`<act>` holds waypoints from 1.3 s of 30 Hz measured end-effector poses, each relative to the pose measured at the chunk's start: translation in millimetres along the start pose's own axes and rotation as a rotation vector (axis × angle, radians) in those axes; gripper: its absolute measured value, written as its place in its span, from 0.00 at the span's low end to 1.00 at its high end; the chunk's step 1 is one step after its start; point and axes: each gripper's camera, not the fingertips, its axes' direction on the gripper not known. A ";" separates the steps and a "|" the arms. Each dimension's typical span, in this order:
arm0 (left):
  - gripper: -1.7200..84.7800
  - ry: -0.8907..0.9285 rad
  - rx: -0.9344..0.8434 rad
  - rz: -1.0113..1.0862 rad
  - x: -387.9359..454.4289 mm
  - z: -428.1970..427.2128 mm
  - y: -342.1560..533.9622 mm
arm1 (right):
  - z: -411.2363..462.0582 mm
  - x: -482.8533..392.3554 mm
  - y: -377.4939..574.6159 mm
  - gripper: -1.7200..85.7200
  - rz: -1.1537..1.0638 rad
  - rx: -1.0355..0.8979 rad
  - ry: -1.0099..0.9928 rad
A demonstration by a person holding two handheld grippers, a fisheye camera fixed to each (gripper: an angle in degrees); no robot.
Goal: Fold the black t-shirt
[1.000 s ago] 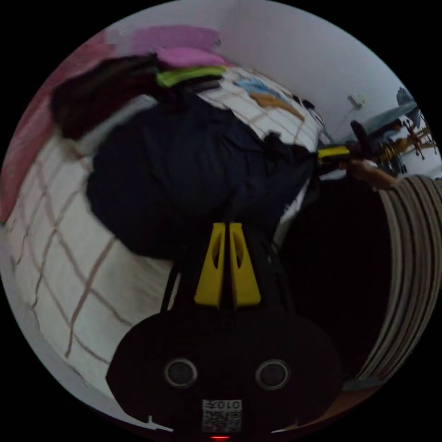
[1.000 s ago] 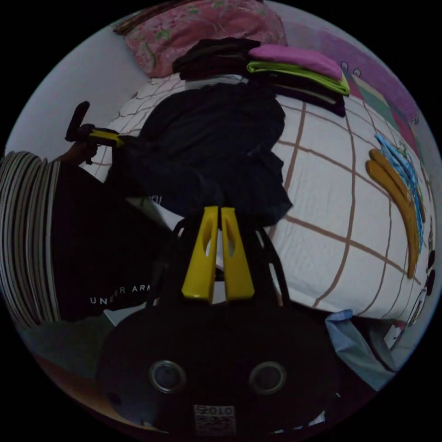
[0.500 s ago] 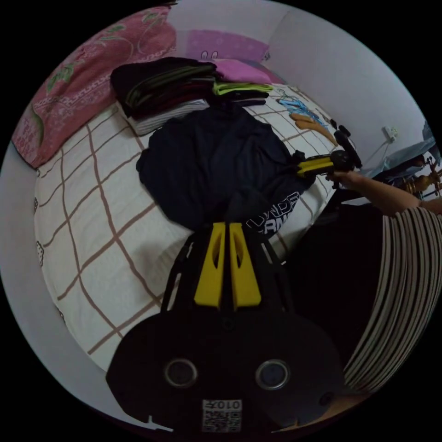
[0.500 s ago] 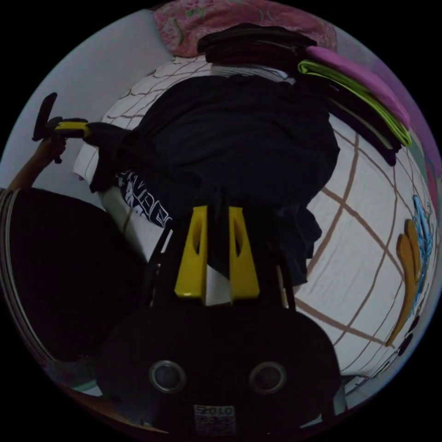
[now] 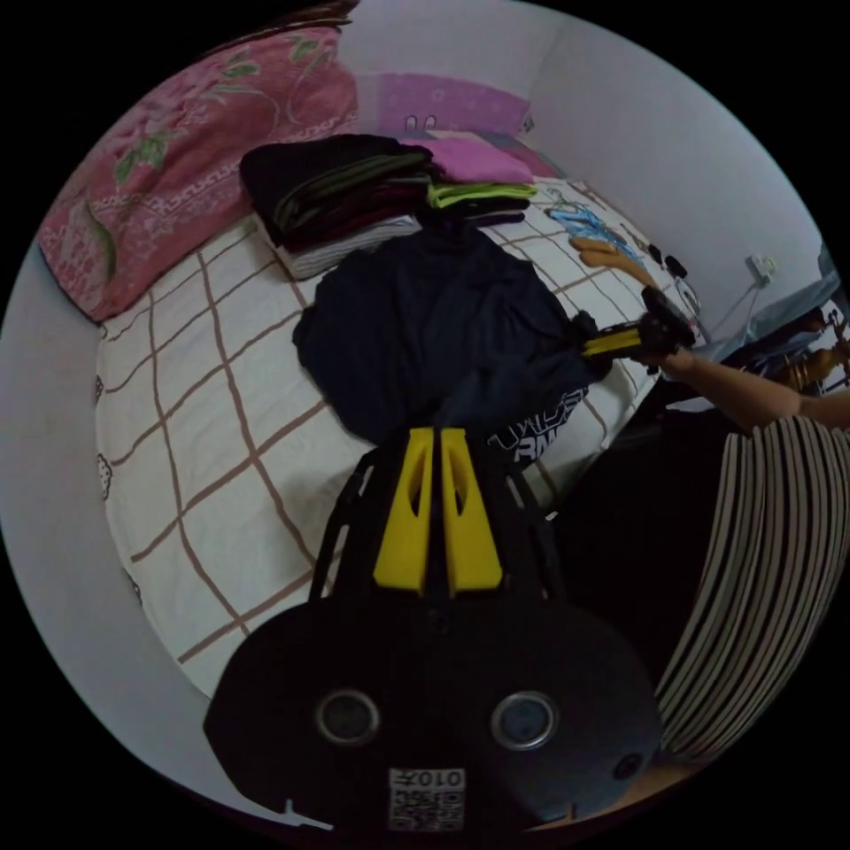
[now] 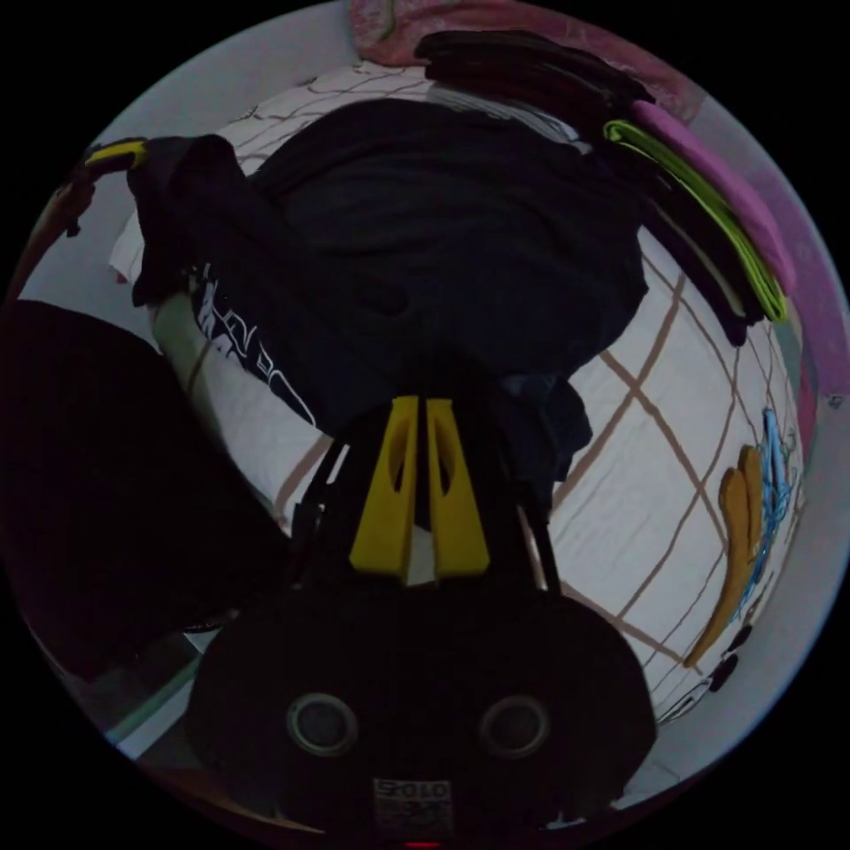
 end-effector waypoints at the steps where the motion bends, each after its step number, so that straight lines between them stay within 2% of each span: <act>1: 0.02 -0.010 0.010 -0.001 3.4 -5.0 4.4 | -9.4 -7.8 9.2 0.06 0.032 0.023 0.017; 7: 0.02 -0.113 0.190 0.023 42.9 -77.7 36.4 | -110.6 -43.0 55.9 0.06 0.141 0.292 0.170; 15: 0.02 -0.334 0.613 0.148 96.6 -255.0 52.3 | -283.9 -96.2 93.9 0.06 0.119 0.700 0.438; 23: 0.02 -0.556 0.831 0.269 173.9 -408.2 92.1 | -431.0 -184.1 151.2 0.06 0.089 1.008 0.725; 27: 0.02 -0.632 0.900 0.308 217.8 -462.5 133.4 | -467.5 -227.5 194.5 0.06 0.052 1.112 0.796; 39: 0.02 -0.627 1.018 0.513 295.2 -526.5 201.7 | -518.9 -304.7 319.9 0.06 -0.029 1.287 0.889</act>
